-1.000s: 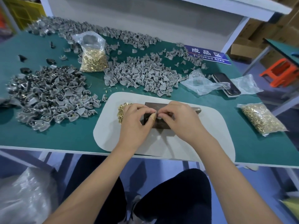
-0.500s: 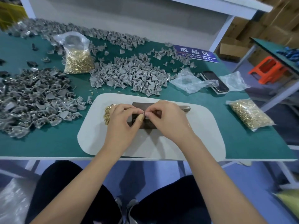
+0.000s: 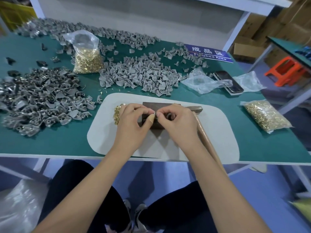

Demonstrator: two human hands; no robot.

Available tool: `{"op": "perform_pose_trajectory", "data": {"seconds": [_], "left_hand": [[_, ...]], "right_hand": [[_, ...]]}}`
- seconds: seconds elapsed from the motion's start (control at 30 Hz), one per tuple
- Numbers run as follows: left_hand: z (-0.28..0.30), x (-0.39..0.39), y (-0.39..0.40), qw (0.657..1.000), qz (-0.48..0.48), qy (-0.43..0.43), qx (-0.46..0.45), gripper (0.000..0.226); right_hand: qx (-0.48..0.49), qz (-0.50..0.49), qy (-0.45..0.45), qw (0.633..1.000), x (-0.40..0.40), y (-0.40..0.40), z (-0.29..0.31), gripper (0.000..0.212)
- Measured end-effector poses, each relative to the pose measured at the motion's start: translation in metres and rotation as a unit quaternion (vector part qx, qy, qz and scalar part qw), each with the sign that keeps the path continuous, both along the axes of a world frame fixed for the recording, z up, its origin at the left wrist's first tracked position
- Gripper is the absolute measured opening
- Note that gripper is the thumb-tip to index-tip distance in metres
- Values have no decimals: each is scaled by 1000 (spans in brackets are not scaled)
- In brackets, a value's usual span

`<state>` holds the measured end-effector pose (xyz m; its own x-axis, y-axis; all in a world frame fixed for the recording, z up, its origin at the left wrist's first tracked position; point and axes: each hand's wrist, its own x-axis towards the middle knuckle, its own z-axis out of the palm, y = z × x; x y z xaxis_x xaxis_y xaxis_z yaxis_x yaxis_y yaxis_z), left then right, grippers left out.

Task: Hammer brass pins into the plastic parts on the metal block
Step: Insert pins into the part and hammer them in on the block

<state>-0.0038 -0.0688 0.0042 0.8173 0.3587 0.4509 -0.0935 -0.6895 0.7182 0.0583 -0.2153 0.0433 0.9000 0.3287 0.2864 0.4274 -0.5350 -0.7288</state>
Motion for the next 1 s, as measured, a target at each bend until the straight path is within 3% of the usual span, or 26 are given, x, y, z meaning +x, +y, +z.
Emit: {"op": "perform_pose_trajectory", "data": {"seconds": [0.4,0.73,1.0], "left_hand": [[1,1,-1,1000,-7,-9,-10,10],[0,1,-1,999,-13,-4,-30,10],[1,3,1,999,-9,4,-52,11]], "right_hand": [[10,67,49,997,7,-11,7,12],[-21,47,75,996,12,-8,6,8],[10,62,123,990,27,-5,3,4]]}}
